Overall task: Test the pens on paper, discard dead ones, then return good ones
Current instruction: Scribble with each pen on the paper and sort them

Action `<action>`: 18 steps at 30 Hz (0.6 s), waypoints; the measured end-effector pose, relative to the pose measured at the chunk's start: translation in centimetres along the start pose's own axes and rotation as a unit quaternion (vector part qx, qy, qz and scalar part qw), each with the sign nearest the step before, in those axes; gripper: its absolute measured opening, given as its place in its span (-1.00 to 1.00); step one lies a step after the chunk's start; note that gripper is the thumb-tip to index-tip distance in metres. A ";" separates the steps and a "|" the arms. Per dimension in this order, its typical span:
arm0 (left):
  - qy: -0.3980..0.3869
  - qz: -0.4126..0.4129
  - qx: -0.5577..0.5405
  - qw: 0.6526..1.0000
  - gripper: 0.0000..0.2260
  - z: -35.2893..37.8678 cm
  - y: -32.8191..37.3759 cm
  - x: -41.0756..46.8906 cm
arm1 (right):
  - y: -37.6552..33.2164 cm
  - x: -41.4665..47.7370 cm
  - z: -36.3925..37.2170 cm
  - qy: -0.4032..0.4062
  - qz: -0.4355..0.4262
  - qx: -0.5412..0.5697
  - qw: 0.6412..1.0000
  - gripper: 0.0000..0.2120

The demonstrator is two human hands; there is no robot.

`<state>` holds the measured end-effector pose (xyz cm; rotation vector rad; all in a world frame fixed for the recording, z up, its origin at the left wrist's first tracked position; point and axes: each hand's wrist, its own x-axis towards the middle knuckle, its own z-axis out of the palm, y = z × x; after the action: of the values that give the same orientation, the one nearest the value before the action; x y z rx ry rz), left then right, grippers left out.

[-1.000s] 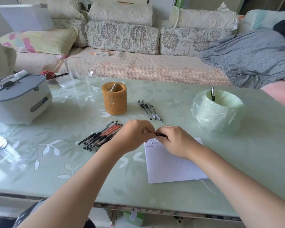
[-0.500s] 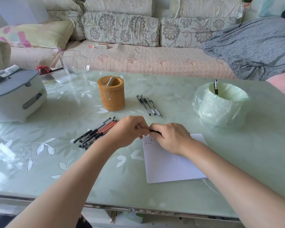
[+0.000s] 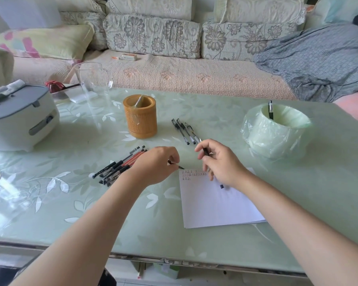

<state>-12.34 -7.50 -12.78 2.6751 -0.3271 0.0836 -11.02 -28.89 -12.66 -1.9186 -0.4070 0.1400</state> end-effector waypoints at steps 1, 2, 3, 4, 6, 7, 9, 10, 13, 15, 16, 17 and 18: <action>-0.006 0.008 0.007 1.000 -0.91 0.1 0.0 0.0 | -0.2 0.0 0.1 0.003 0.011 0.062 0.998 -0.65; -0.010 0.013 0.011 1.000 -0.90 0.2 0.1 0.1 | -0.4 0.0 0.1 0.000 0.024 0.124 0.992 -0.66; -0.012 0.017 0.013 1.000 -0.90 0.2 0.1 0.1 | -0.6 -0.1 0.1 -0.006 0.035 0.177 0.984 -0.66; -0.013 0.018 0.014 1.000 -0.90 0.3 0.1 0.1 | -0.6 -0.1 0.1 -0.010 0.044 0.213 0.976 -0.63; -0.012 0.017 0.008 1.000 -0.88 0.4 0.0 0.1 | -0.2 -0.1 0.0 -0.018 0.044 0.234 0.971 -0.56; -0.011 0.017 0.004 1.000 -0.86 0.4 0.0 0.1 | 0.0 -0.1 0.0 -0.026 0.038 0.235 0.971 -0.54; -0.008 0.016 -0.003 1.000 -0.82 0.6 0.0 0.1 | 0.4 -0.2 0.1 -0.036 0.027 0.232 0.972 -0.56; -0.006 0.017 -0.001 1.000 -0.81 0.7 0.1 0.1 | 0.5 -0.2 0.2 -0.035 0.027 0.222 0.974 -0.61; -0.007 0.017 0.008 1.000 -0.71 1.0 0.1 0.4 | 0.8 -0.6 0.6 -0.012 0.055 0.219 0.974 -0.82; -0.018 0.012 0.015 1.000 -0.63 1.2 0.1 0.6 | 1.0 -0.7 0.9 0.002 0.072 0.217 0.973 -0.74; -0.024 0.010 0.019 0.999 -0.62 1.2 0.1 0.7 | 1.1 -0.7 0.9 0.005 0.075 0.201 0.977 -0.74; -0.029 0.008 0.019 0.999 -0.62 1.2 0.1 0.8 | 1.1 -0.7 0.9 0.000 0.076 0.186 0.980 -0.76; -0.032 0.005 0.015 0.999 -0.63 1.1 0.1 0.8 | 1.1 -0.7 0.9 -0.009 0.079 0.174 0.982 -0.79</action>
<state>-11.54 -8.26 -13.66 2.7101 -0.3614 0.0045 -11.71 -28.68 -14.14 -1.6020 -0.2248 0.3130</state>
